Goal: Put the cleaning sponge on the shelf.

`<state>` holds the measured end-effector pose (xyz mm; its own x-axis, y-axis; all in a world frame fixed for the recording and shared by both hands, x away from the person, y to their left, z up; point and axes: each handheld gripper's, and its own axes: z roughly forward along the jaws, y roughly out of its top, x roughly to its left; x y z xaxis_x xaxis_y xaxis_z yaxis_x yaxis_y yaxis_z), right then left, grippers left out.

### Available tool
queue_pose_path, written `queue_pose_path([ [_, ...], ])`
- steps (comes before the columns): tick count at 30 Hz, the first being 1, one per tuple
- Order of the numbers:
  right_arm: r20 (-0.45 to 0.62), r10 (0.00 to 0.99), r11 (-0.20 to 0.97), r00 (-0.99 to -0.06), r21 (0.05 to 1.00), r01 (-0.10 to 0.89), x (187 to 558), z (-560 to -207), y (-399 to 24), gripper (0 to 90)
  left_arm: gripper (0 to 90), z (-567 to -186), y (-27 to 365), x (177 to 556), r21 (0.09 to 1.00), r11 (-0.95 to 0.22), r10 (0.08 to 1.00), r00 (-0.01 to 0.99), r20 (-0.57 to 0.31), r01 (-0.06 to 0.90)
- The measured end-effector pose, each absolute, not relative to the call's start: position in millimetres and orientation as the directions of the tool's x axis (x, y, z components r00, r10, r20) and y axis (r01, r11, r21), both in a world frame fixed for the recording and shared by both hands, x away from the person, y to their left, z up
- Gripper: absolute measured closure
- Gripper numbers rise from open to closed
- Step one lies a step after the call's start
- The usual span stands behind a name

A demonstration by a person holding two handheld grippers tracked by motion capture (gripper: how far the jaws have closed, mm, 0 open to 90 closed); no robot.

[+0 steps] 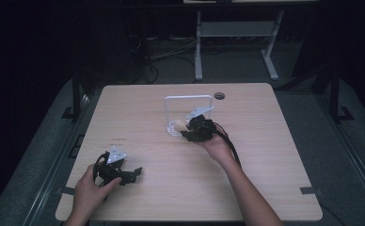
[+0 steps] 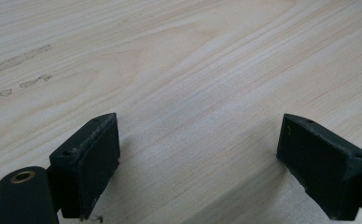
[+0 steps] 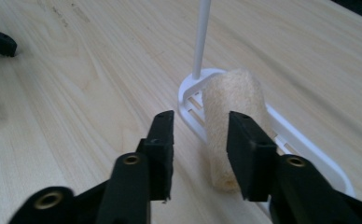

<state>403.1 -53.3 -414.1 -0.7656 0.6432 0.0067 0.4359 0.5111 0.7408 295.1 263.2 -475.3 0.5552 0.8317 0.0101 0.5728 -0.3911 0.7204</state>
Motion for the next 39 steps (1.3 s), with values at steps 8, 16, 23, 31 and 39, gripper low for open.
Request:
queue_pose_path([
  [8, 0.036, 0.627, 0.526, -0.778, 0.718, 0.456, 400.5, -428.6, -54.7, 89.5, 12.6, -475.6, 262.9, 295.1, 0.724, -0.386, 0.833, 0.553, 0.007, 0.572],
  [16, 0.054, 0.623, 0.532, -0.781, 0.702, 0.473, 400.3, -441.5, -55.4, 89.7, 12.6, -475.6, 263.1, 295.1, 0.722, -0.389, 0.832, 0.554, 0.010, 0.571],
  [23, 0.059, 0.625, 0.537, -0.778, 0.691, 0.483, 400.8, -450.2, -57.6, 89.7, 12.6, -475.6, 263.1, 295.1, 0.723, -0.389, 0.832, 0.554, 0.010, 0.571],
  [31, 0.048, 0.652, 0.526, -0.757, 0.691, 0.496, 403.6, -454.3, -63.7, 89.7, 12.6, -475.6, 263.2, 295.1, 0.722, -0.390, 0.832, 0.554, 0.011, 0.571],
  [39, 0.031, 0.675, 0.523, -0.737, 0.685, 0.508, 408.5, -455.0, -72.2, 89.6, 12.6, -475.6, 263.1, 295.1, 0.723, -0.389, 0.833, 0.554, 0.010, 0.571],
])
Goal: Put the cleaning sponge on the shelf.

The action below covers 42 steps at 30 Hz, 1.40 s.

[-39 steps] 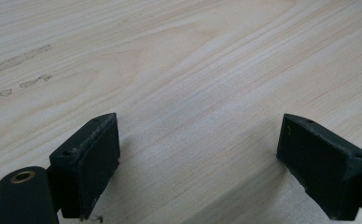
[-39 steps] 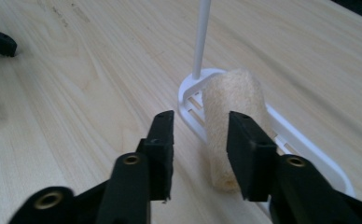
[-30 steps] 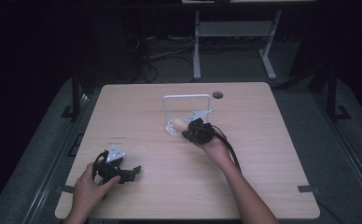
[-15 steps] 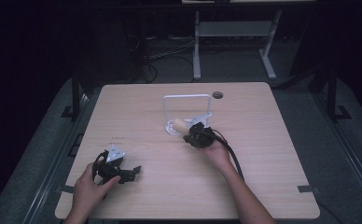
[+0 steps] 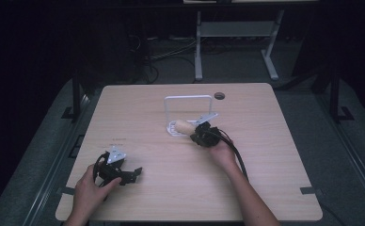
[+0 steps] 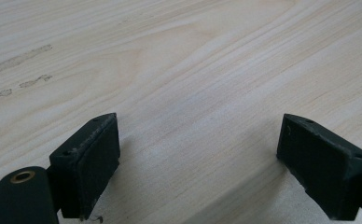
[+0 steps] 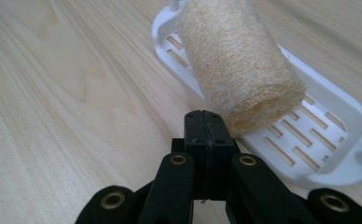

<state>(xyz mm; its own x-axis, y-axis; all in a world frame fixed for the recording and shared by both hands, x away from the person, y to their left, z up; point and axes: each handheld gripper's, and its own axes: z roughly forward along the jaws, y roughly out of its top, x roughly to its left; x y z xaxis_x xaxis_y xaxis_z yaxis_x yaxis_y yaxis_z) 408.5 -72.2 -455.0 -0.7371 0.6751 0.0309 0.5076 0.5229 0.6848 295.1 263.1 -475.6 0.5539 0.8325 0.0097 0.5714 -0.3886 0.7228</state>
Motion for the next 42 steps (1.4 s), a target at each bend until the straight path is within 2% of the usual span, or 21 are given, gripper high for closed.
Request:
queue_pose_path([
  [23, 0.004, 0.729, 0.498, -0.684, 0.684, 0.534, 428.3, -452.4, -86.1, 89.6, 12.6, -475.5, 262.9, 295.1, 0.723, -0.386, 0.834, 0.552, 0.007, 0.573],
  [34, 0.010, 0.721, 0.501, -0.693, 0.683, 0.531, 425.8, -451.2, -86.3, 89.4, 12.7, -475.3, 263.0, 295.0, 0.721, -0.388, 0.833, 0.553, 0.008, 0.574],
  [42, -0.011, 0.718, 0.507, -0.696, 0.693, 0.512, 415.8, -446.8, -89.0, 77.3, 12.6, -475.7, 262.9, 295.1, 0.724, -0.386, 0.833, 0.553, 0.007, 0.572],
])
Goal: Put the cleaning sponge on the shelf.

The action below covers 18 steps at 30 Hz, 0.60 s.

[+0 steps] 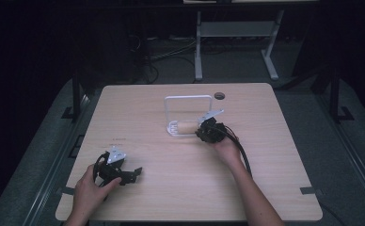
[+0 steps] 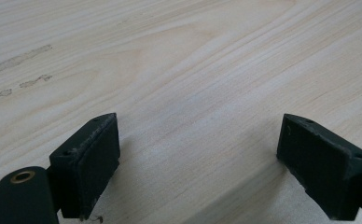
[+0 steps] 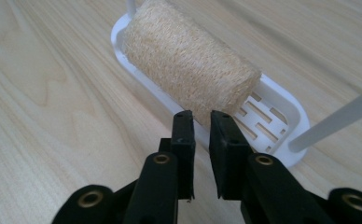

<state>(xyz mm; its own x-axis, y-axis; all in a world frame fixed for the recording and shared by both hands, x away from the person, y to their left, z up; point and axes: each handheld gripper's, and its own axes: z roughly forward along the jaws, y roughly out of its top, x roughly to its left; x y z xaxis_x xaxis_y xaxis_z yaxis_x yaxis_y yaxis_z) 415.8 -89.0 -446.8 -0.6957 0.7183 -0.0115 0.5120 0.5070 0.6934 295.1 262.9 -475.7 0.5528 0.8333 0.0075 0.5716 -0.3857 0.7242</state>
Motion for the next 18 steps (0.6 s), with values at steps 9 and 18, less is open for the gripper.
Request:
queue_pose_path([
  [9, -0.021, 0.724, 0.501, -0.690, 0.704, 0.504, 405.1, -441.1, -95.5, 63.2, 12.6, -475.7, 262.9, 295.1, 0.724, -0.386, 0.833, 0.553, 0.008, 0.572],
  [18, -0.010, 0.736, 0.487, -0.677, 0.703, 0.519, 397.0, -437.9, -106.2, 44.6, 12.6, -475.6, 263.0, 295.1, 0.723, -0.388, 0.833, 0.554, 0.009, 0.571],
])
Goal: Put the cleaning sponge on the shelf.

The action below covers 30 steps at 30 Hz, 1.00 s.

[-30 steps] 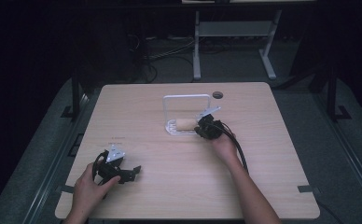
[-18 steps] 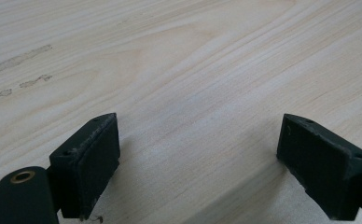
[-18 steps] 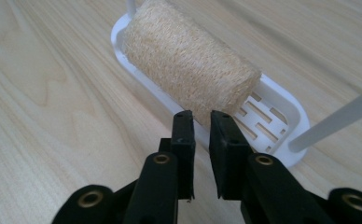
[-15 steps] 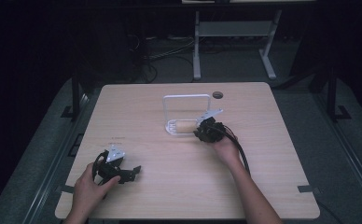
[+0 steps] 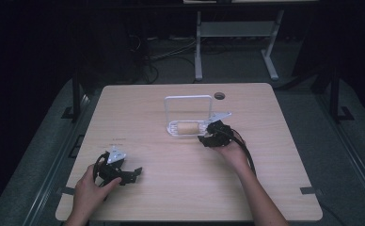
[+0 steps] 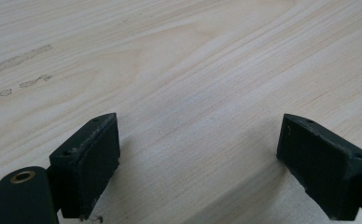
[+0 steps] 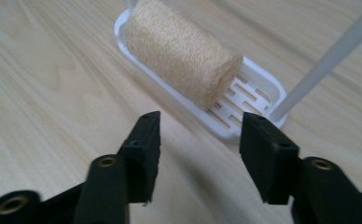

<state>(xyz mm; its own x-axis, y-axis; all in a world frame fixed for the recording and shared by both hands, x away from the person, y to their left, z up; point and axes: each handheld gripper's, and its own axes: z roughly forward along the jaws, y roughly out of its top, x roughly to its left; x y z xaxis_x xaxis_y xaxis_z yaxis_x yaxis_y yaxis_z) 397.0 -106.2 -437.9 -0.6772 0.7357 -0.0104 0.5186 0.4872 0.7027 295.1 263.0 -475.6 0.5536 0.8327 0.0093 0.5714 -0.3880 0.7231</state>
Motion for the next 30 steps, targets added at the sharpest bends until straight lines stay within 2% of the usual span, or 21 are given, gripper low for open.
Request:
queue_pose_path([
  [1, -0.004, 0.741, 0.480, -0.672, 0.702, 0.526, 393.8, -437.3, -110.1, 38.8, 12.6, -475.6, 263.1, 295.1, 0.723, -0.388, 0.833, 0.554, 0.009, 0.571],
  [6, 0.006, 0.743, 0.473, -0.670, 0.703, 0.531, 386.1, -436.5, -119.2, 26.6, 12.6, -475.6, 263.1, 295.1, 0.723, -0.389, 0.832, 0.554, 0.010, 0.571],
  [16, 0.017, 0.764, 0.429, -0.646, 0.733, 0.527, 365.6, -440.4, -136.0, 11.9, 12.6, -475.6, 263.1, 295.1, 0.723, -0.389, 0.832, 0.554, 0.010, 0.571],
  [21, 0.039, 0.777, 0.403, -0.628, 0.735, 0.544, 355.0, -444.4, -144.8, 1.7, 12.6, -475.6, 263.1, 295.1, 0.723, -0.389, 0.833, 0.554, 0.010, 0.571],
  [30, 0.030, 0.814, 0.369, -0.580, 0.745, 0.556, 333.6, -447.2, -167.0, 1.8, 12.6, -475.6, 263.1, 295.1, 0.723, -0.389, 0.833, 0.554, 0.010, 0.571],
])
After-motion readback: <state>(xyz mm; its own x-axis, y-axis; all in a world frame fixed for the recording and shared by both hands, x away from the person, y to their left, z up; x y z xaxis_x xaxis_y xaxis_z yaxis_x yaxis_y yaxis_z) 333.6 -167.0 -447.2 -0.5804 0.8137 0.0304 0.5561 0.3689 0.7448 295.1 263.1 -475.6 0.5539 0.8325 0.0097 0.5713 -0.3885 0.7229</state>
